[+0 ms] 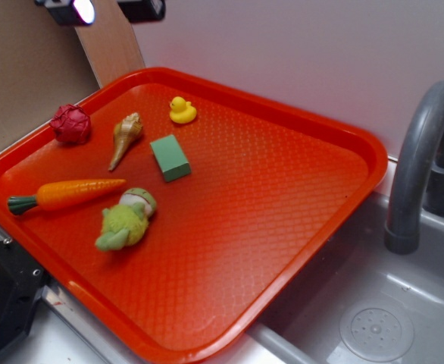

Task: Grab the shell.

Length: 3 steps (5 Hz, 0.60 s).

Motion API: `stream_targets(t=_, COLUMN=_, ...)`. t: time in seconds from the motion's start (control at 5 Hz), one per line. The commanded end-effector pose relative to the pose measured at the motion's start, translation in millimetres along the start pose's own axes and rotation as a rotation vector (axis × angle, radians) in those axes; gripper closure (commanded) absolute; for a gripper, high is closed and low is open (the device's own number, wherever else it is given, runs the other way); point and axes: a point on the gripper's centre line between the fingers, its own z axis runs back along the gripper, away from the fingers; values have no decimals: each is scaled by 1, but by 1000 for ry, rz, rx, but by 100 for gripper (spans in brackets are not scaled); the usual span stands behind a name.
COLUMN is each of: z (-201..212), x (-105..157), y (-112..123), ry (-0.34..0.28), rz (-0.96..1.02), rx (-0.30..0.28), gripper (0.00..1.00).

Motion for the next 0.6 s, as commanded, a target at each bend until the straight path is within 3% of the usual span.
stream_targets(t=0.0, z=-56, x=0, y=25, ry=43, rz=2, rx=34, gripper=0)
stream_targets(t=0.4, z=-97, x=-16, y=27, ry=54, rz=-29, rx=32, gripper=0)
